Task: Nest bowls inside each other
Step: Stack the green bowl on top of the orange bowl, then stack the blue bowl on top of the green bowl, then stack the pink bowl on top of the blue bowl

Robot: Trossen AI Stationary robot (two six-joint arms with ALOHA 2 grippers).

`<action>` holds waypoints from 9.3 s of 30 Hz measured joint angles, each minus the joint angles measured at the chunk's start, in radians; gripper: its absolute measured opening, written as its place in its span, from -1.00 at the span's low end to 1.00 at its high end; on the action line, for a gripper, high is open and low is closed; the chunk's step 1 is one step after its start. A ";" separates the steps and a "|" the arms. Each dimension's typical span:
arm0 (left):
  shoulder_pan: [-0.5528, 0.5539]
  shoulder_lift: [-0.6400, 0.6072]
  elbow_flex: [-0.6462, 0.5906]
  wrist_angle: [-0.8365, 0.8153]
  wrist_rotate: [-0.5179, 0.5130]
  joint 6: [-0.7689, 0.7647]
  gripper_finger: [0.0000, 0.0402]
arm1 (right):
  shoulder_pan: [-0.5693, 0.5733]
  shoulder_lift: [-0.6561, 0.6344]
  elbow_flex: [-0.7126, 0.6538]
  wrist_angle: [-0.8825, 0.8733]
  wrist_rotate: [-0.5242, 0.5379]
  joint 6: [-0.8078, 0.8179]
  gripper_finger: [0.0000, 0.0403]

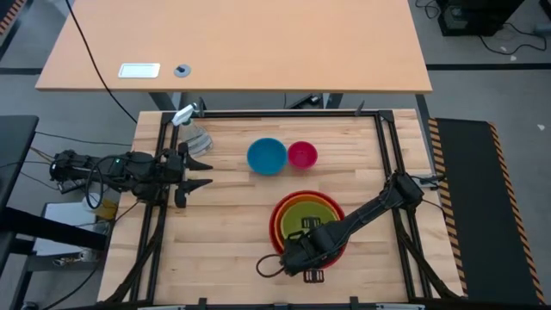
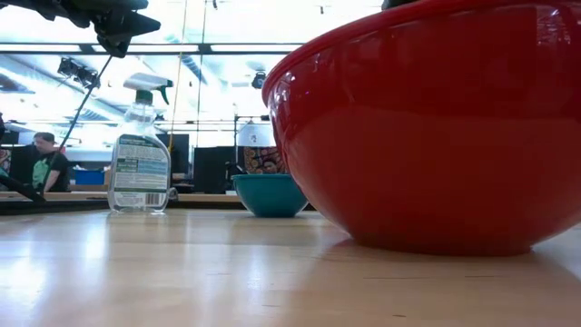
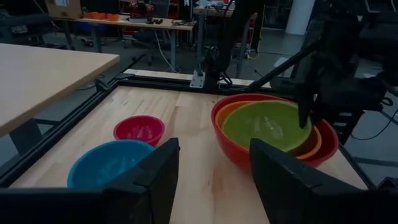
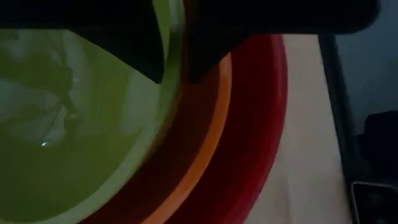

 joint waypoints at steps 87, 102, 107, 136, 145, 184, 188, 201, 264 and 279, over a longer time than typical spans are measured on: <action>0.000 0.101 -0.001 0.035 0.000 -0.091 -0.01 | -0.902 0.000 -0.221 0.597 0.020 -0.452 -0.76; 0.001 0.101 0.000 0.019 0.000 -0.084 -0.01 | -0.914 0.000 -0.294 0.597 0.021 -0.478 -0.26; 0.001 0.101 0.000 0.021 -0.001 -0.074 -0.01 | -0.894 0.000 -0.311 0.616 0.071 -0.486 -0.56; 0.001 0.108 0.000 -0.066 -0.090 -0.135 -0.01 | -0.736 -0.257 -0.274 0.660 -0.177 -0.550 -0.86; 0.001 0.179 0.000 -0.065 -0.124 -0.146 -0.01 | -0.542 -0.508 -0.471 0.670 -0.185 -0.587 -0.85; 0.000 0.421 -0.001 0.299 -0.097 -0.240 -0.01 | -0.434 -0.691 -0.922 0.790 0.041 -0.558 -0.10; 0.008 0.421 -0.001 0.299 -0.097 -0.238 -0.01 | -0.398 -0.653 -0.934 0.823 0.046 -0.575 -0.10; 0.013 0.421 -0.001 0.299 -0.096 -0.233 -0.01 | -0.369 -0.691 -0.900 0.807 0.232 -0.517 -0.10; 0.005 0.421 0.000 0.143 -0.089 -0.232 -0.01 | -1.022 -0.470 -0.971 0.862 0.067 -0.295 -0.09; 0.005 0.421 0.000 0.148 -0.090 -0.213 -0.01 | -1.014 -0.401 -0.965 0.861 0.059 -0.313 -0.81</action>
